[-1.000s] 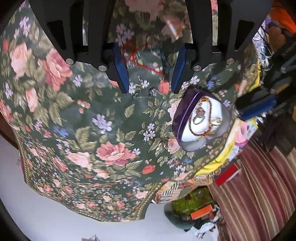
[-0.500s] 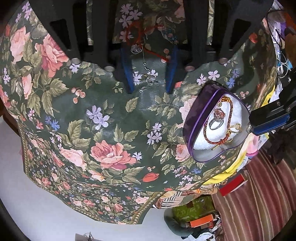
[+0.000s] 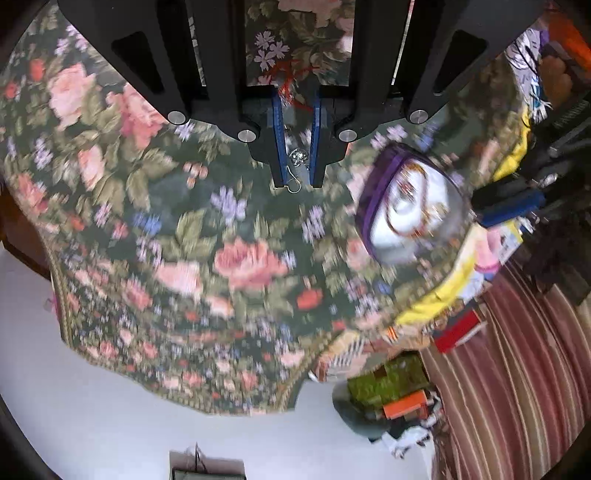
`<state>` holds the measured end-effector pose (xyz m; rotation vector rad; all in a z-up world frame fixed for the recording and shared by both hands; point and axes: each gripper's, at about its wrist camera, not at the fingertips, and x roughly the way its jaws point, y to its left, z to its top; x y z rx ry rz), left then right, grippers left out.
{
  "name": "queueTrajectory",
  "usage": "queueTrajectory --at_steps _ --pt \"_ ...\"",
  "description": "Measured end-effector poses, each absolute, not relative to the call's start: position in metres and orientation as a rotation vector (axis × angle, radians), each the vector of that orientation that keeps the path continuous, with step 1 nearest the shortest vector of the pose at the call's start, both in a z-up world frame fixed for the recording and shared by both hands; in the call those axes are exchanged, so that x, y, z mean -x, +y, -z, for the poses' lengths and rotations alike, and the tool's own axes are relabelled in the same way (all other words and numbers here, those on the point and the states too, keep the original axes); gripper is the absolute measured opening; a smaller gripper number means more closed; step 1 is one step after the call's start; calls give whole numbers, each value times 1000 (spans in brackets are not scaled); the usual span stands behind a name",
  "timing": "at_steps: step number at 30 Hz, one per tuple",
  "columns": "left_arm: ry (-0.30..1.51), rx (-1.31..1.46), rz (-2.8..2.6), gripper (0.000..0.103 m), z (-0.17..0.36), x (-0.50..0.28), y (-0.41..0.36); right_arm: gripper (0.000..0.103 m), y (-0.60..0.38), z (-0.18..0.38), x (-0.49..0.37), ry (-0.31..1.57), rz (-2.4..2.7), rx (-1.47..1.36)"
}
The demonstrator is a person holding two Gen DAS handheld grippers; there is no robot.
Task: Organize jewelry
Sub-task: 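Carry the hoop ring and earring over the heart tin with both grippers, then open both grippers inside the heart tin to drop the jewelry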
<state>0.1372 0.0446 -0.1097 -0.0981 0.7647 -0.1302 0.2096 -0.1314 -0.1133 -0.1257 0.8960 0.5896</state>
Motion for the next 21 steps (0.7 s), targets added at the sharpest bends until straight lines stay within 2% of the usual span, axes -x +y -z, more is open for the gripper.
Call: queueTrajectory --at_steps 9,21 --pt "730 88 109 21 95 -133 54 11 -107 76 -200 793 -671 107" --pt "759 105 103 21 106 -147 71 11 -59 101 -218 857 -763 111"
